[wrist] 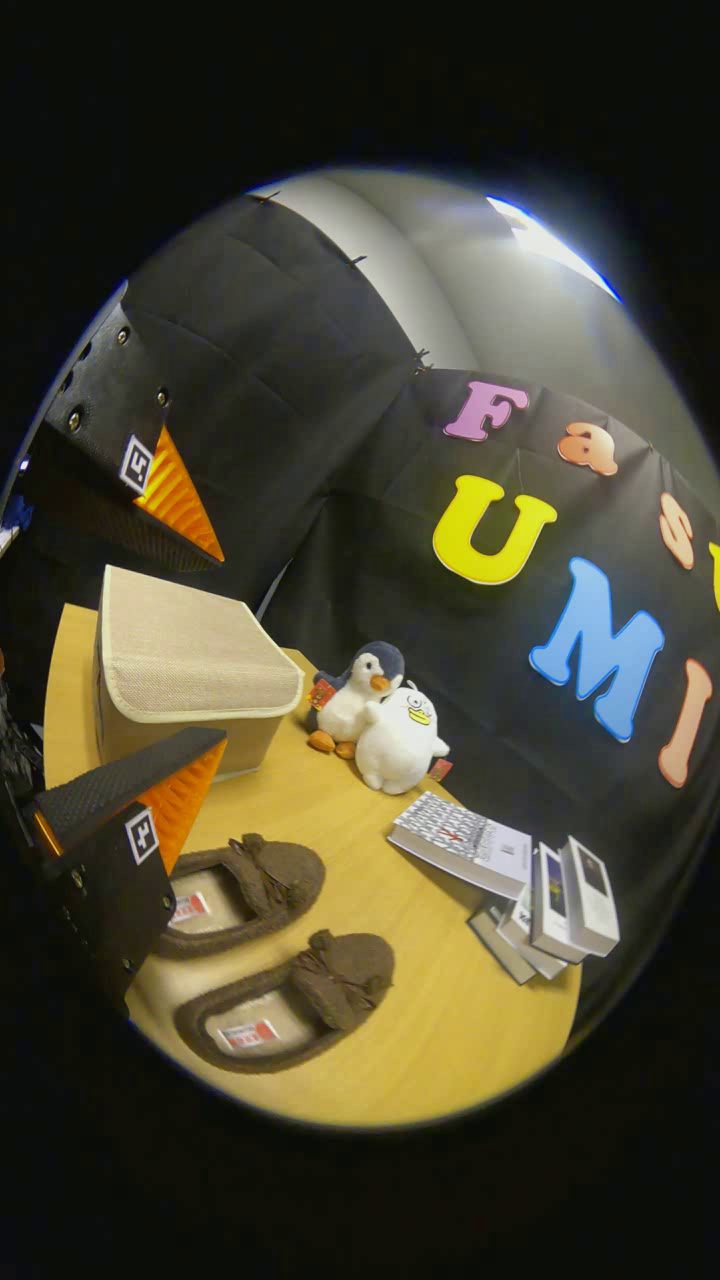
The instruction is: Open the storage box then place both shoes into the box .Put the left shoe in first, then the right shoe, with the right side of both shoes facing outward in a uniform manner.
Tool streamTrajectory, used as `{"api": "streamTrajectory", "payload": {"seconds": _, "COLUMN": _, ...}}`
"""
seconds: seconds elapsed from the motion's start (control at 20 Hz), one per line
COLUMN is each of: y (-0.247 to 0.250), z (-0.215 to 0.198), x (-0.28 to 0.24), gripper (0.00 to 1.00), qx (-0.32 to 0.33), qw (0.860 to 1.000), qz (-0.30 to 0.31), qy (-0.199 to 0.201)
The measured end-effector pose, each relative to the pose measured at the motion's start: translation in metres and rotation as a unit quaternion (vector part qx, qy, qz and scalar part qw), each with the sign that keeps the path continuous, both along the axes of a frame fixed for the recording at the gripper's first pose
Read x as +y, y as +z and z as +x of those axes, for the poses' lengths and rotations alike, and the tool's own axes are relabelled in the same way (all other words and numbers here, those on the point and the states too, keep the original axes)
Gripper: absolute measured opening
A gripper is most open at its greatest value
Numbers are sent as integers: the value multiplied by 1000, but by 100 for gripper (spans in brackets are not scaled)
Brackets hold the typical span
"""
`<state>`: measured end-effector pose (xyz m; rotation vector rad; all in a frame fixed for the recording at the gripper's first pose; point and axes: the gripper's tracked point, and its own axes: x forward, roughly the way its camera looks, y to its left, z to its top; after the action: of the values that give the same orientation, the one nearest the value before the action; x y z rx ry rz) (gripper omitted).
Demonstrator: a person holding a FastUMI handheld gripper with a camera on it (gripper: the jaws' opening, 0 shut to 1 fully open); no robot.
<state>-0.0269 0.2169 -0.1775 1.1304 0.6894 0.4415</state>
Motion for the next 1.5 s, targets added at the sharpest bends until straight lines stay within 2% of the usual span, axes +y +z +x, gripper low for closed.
{"api": "streamTrajectory", "payload": {"seconds": 0.45, "y": -45, "z": 2, "x": 51, "gripper": 98, "qx": 98, "qw": 989, "qz": 108, "qy": 30}}
{"api": "streamTrajectory", "payload": {"seconds": 0.7, "y": -68, "z": 0, "x": 67, "gripper": 98, "qx": 137, "qw": 981, "qz": 133, "qy": 40}}
{"api": "streamTrajectory", "payload": {"seconds": 0.8, "y": -72, "z": -1, "x": 74, "gripper": 95, "qx": 149, "qw": 977, "qz": 145, "qy": 46}}
{"api": "streamTrajectory", "payload": {"seconds": 0.85, "y": -74, "z": -2, "x": 76, "gripper": 85, "qx": 153, "qw": 975, "qz": 151, "qy": 49}}
{"api": "streamTrajectory", "payload": {"seconds": 0.9, "y": -72, "z": -3, "x": 80, "gripper": 82, "qx": 157, "qw": 974, "qz": 157, "qy": 55}}
{"api": "streamTrajectory", "payload": {"seconds": 1.1, "y": -73, "z": -3, "x": 84, "gripper": 82, "qx": 159, "qw": 973, "qz": 153, "qy": 70}}
{"api": "streamTrajectory", "payload": {"seconds": 1.15, "y": -75, "z": -1, "x": 75, "gripper": 71, "qx": 163, "qw": 973, "qz": 152, "qy": 58}}
{"api": "streamTrajectory", "payload": {"seconds": 1.25, "y": -74, "z": 3, "x": 79, "gripper": 48, "qx": 169, "qw": 970, "qz": 162, "qy": 60}}
{"api": "streamTrajectory", "payload": {"seconds": 1.35, "y": -77, "z": 2, "x": 80, "gripper": 46, "qx": 171, "qw": 971, "qz": 155, "qy": 70}}
{"api": "streamTrajectory", "payload": {"seconds": 1.4, "y": -70, "z": 5, "x": 61, "gripper": 46, "qx": 160, "qw": 972, "qz": 163, "qy": 45}}
{"api": "streamTrajectory", "payload": {"seconds": 1.45, "y": -72, "z": 12, "x": 67, "gripper": 15, "qx": 163, "qw": 971, "qz": 170, "qy": 47}}
{"api": "streamTrajectory", "payload": {"seconds": 1.5, "y": -67, "z": 9, "x": 74, "gripper": 15, "qx": 163, "qw": 970, "qz": 172, "qy": 58}}
